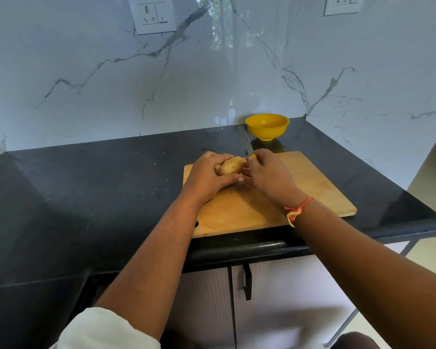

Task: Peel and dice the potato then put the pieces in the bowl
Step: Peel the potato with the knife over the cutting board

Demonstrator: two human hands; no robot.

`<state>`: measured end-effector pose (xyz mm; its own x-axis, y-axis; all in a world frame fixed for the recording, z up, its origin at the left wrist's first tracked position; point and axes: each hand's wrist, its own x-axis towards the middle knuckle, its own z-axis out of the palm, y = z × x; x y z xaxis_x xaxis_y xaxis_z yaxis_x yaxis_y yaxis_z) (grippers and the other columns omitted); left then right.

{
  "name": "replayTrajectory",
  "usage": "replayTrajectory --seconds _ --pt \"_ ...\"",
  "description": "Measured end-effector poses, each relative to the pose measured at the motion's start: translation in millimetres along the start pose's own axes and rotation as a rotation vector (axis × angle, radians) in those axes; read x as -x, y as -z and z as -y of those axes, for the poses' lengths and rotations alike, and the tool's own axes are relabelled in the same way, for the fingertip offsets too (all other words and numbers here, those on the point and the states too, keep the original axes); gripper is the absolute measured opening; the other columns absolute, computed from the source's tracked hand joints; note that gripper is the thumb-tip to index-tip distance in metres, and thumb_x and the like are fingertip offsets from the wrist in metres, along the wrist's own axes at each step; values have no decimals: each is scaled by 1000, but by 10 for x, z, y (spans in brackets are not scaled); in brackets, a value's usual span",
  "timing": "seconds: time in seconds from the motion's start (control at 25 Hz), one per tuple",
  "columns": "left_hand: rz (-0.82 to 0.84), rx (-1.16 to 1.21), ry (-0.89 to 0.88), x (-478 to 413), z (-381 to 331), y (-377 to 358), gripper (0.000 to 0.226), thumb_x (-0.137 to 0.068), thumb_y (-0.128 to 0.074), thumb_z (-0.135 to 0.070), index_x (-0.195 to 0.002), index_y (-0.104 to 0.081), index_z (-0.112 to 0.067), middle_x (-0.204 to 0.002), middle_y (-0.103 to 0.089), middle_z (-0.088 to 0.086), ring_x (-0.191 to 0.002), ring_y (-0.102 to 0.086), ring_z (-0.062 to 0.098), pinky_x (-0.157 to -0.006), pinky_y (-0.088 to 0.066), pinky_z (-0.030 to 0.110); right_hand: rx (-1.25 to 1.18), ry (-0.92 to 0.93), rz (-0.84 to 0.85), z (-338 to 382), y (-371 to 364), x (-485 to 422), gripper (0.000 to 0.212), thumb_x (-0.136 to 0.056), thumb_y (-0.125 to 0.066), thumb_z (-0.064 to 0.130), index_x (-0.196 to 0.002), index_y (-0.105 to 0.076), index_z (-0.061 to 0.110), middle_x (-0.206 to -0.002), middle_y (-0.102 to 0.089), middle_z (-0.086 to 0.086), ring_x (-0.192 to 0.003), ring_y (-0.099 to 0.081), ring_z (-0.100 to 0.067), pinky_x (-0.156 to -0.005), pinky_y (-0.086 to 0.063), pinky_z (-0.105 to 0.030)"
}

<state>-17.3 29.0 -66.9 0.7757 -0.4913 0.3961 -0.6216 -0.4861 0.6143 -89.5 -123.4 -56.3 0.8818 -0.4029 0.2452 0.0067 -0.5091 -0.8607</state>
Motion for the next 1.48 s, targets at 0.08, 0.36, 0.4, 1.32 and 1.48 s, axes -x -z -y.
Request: replayTrajectory --seconds 0.08,0.36,0.4,1.32,1.48 --pt "46 15 -7 7 -23 18 68 -77 -80 -49 -138 -56 -32 -119 -54 -8 -103 -55 12 -83 -44 21 -66 -23 21 51 10 -66 21 -103 -49 28 -108 -64 14 -99 -71 -5 -93 -70 -21 -84 -60 -48" --pt "129 164 65 26 -1 113 79 -80 -81 -37 -148 -41 -33 -135 -51 -10 -96 -66 9 -90 -45 20 -125 -54 91 205 20 -222 20 -99 -55 22 -91 -71 12 -88 -74 -14 -84 -71 -30 -87 -58 -54" --pt "129 213 81 34 -17 127 77 -80 -81 -32 -147 -43 -31 -135 -52 -11 -85 -70 10 -84 -49 19 -142 -61 100 213 28 -236 21 -100 -56 21 -90 -71 10 -89 -74 -15 -80 -69 -26 -89 -58 -53" --pt "-79 149 171 11 21 85 72 -66 -87 -51 -125 -59 -21 -114 -64 -8 -100 -61 4 -83 -52 17 599 183 88 393 196 520 30 -104 -47 35 -110 -70 17 -80 -71 -1 -72 -69 -15 -73 -61 -35" --pt "-91 140 163 10 21 77 71 -65 -87 -52 -124 -60 -22 -114 -65 -9 -101 -62 5 -88 -55 24 658 188 98 447 213 523 31 -105 -44 35 -112 -69 17 -84 -70 -2 -77 -68 -16 -76 -59 -34"
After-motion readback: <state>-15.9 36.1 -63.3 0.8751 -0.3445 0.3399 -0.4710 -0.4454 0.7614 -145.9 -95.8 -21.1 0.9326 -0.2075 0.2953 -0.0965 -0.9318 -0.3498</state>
